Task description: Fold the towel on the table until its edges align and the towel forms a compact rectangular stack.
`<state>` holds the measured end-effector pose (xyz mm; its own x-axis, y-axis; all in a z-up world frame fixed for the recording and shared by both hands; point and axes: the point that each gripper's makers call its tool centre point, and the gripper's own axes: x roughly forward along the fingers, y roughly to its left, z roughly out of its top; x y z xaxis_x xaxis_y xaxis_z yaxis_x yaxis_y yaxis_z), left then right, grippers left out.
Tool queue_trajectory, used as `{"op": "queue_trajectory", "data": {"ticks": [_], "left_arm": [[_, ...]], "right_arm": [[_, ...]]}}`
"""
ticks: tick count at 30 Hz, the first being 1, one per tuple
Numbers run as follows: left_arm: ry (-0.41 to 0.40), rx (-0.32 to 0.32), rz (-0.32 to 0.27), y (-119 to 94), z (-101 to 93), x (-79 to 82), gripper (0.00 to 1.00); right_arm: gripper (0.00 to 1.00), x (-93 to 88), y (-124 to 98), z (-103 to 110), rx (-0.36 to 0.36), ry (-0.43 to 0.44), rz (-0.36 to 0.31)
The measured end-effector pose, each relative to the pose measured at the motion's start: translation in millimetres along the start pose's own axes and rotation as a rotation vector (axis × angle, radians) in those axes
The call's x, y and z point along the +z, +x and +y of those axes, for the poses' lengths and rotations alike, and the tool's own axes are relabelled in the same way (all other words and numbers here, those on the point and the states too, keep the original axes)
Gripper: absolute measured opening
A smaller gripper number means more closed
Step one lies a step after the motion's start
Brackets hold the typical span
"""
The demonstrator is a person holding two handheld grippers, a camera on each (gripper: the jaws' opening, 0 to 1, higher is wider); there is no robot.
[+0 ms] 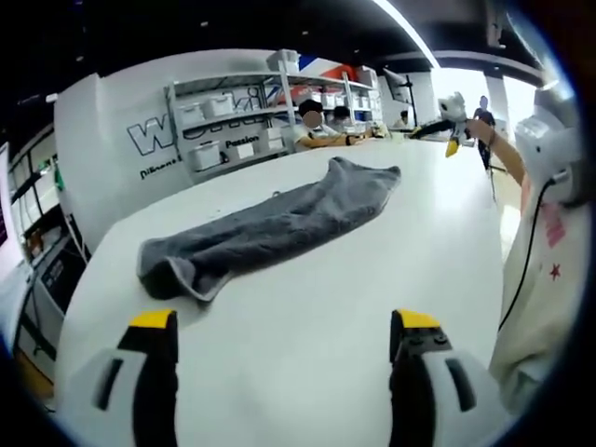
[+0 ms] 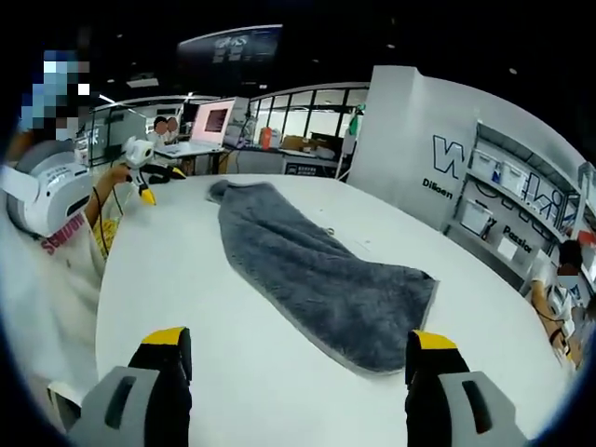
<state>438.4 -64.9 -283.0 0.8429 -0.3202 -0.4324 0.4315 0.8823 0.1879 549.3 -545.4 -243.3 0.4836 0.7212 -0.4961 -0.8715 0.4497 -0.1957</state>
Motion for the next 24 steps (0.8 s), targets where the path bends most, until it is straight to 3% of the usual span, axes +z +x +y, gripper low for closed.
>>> {"op": "queue_trajectory", "data": {"ticks": [10, 24], "left_arm": [[-0.001, 0.005, 0.005, -1.2, 1.5, 0.4, 0.99], [-0.007, 0.007, -0.004, -1.1, 8.3, 1.2, 0.99]], "right_arm": [[1.00, -4.8, -12.9, 12.0, -0.033, 0.027, -0.067], [1.00, -28.2, -13.9, 42.8, -0.027, 0.061, -0.064]]}}
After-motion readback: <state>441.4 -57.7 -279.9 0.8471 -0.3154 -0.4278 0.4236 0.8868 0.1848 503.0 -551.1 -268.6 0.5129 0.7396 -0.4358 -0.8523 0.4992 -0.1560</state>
